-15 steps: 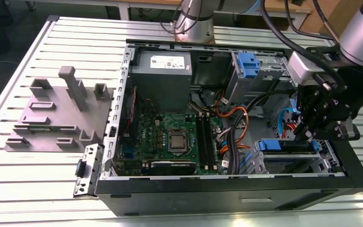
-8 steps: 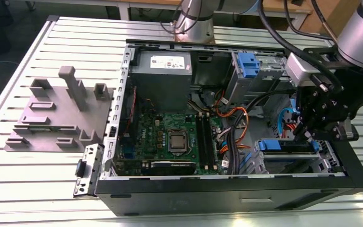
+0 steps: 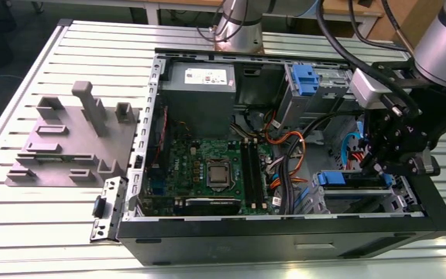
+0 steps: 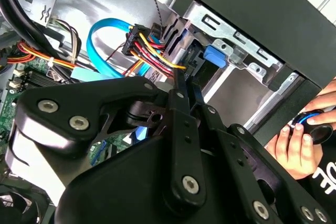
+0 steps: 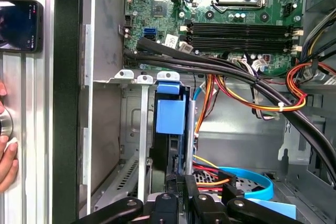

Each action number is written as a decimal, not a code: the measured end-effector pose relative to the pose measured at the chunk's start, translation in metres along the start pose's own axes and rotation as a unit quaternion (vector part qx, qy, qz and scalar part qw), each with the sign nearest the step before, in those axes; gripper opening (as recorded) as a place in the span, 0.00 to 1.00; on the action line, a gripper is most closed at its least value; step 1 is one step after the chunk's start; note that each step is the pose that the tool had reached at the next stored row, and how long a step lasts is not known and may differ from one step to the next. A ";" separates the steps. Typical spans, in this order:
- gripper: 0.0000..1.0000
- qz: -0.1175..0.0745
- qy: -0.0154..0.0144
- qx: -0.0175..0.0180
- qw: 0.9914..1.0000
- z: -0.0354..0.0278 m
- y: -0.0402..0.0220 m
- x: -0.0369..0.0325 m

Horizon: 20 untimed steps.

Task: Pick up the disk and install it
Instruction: 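Insert the first disk wire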

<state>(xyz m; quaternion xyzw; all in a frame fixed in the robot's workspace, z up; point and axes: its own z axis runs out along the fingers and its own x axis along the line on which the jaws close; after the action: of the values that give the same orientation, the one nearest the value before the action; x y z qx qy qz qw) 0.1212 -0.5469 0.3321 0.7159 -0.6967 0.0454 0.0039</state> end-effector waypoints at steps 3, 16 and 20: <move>0.17 0.001 0.000 0.000 1.000 0.0004 0.0001 0.0008; 0.17 0.002 0.000 0.000 1.000 -0.0006 0.0000 0.0013; 0.17 0.002 0.000 0.000 1.000 -0.0008 0.0000 0.0017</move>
<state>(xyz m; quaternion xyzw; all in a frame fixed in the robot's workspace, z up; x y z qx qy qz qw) 0.1211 -0.5486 0.3330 0.7145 -0.6981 0.0454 0.0039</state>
